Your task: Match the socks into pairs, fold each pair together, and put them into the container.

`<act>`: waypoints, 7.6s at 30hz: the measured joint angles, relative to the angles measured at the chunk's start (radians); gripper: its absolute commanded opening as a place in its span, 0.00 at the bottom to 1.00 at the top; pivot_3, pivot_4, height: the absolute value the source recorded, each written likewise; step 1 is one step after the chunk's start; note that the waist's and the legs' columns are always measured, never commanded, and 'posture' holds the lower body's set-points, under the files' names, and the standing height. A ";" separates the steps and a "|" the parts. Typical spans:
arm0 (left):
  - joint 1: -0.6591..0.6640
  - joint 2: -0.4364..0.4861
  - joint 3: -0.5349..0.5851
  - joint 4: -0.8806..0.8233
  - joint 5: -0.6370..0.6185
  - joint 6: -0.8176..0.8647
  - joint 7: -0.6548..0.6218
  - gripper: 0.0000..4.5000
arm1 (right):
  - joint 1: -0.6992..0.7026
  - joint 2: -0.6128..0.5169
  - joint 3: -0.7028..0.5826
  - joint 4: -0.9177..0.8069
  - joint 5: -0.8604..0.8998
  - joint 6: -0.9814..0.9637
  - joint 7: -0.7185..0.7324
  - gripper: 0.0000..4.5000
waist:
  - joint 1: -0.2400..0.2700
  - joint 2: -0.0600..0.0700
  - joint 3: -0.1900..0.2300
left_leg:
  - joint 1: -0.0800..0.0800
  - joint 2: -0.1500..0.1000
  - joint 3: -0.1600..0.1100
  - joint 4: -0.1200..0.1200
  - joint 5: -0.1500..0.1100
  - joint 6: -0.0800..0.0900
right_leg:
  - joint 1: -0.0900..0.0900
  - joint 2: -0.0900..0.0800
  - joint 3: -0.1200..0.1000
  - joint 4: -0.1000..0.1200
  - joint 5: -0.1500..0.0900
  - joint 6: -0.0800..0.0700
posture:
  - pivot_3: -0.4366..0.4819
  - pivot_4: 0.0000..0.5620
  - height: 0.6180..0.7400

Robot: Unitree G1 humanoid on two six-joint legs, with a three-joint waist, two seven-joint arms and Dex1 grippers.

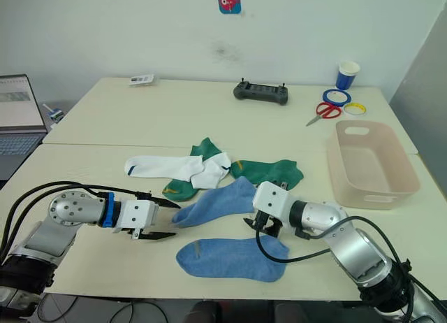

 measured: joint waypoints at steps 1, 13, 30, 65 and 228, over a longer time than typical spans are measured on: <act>0.001 -0.003 0.000 -0.003 0.008 -0.005 0.011 0.76 | -0.003 0.000 0.003 0.010 -0.002 -0.007 0.009 1.00 | 0.001 0.000 0.000 | 0.000 0.000 0.000 0.000 0.000 0.000 | 0.000 0.000 0.000 0.000 0.000 0.000 | 0.48 0.27 1.00; 0.003 -0.005 -0.012 0.001 0.059 -0.040 0.039 0.09 | -0.100 0.036 0.065 0.302 -0.080 -0.216 0.144 1.00 | -0.004 0.000 0.000 | 0.001 0.000 0.000 0.000 0.000 0.000 | 0.000 0.000 0.000 0.001 0.001 -0.001 | 0.48 0.27 1.00; 0.004 -0.004 -0.013 0.009 0.087 -0.088 0.056 0.00 | -0.227 0.135 0.057 0.562 -0.090 -0.229 0.316 0.08 | -0.001 0.000 0.000 | 0.002 0.000 0.000 0.000 0.001 0.001 | 0.001 0.000 0.000 0.001 0.003 -0.002 | 0.48 0.27 1.00; -0.266 -0.062 -0.235 -0.039 -0.233 0.775 -0.360 0.00 | 0.063 -0.049 -0.393 -0.114 0.517 0.663 0.162 0.00 | -0.003 0.000 0.000 | -0.001 -0.001 -0.001 0.001 0.001 0.001 | 0.000 0.001 -0.001 0.000 0.002 -0.002 | 0.48 0.27 1.00; 0.474 -0.149 0.256 -0.711 -0.709 1.279 0.470 0.35 | 0.420 0.011 -0.371 -0.355 0.706 0.573 -0.422 0.47 | -0.001 0.000 0.000 | -0.009 -0.001 0.001 0.000 0.002 -0.001 | -0.010 -0.002 0.002 -0.001 0.004 -0.002 | 0.48 0.27 1.00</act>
